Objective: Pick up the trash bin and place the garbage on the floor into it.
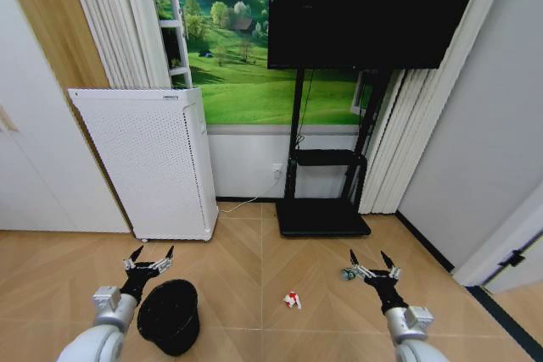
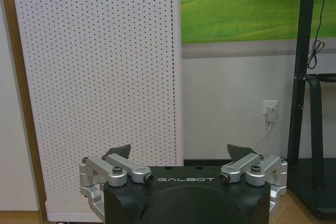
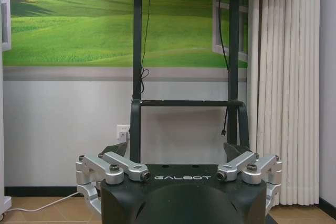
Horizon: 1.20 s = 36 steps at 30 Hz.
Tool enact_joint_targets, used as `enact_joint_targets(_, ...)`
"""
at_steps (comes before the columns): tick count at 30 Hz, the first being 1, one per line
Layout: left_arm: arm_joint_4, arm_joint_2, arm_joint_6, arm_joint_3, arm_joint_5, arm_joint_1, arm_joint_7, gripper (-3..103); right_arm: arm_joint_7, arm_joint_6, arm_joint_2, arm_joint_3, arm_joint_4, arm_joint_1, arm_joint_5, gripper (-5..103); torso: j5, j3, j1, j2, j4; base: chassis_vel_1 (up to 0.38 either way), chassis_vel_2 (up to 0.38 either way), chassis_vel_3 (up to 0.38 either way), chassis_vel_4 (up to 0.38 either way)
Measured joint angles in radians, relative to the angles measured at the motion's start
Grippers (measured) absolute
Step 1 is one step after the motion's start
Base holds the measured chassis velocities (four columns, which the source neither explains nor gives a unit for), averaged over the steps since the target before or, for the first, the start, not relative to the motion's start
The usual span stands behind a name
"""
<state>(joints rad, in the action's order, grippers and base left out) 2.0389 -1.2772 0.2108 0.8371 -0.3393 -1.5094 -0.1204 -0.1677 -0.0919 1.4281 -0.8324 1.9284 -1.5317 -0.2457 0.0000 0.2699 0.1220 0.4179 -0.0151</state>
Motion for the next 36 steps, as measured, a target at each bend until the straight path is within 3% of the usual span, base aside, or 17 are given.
enact_joint_targets(36, -0.013, 0.002, -0.005, 0.001, 0.000, 0.004, -0.002, 100, 0.002, -0.003, 0.004, 0.006, -0.008, -0.001, 0.004, 100, 0.0000, -0.100, -0.046, -0.147, 0.0000, 0.000, 0.000, 0.000, 0.000)
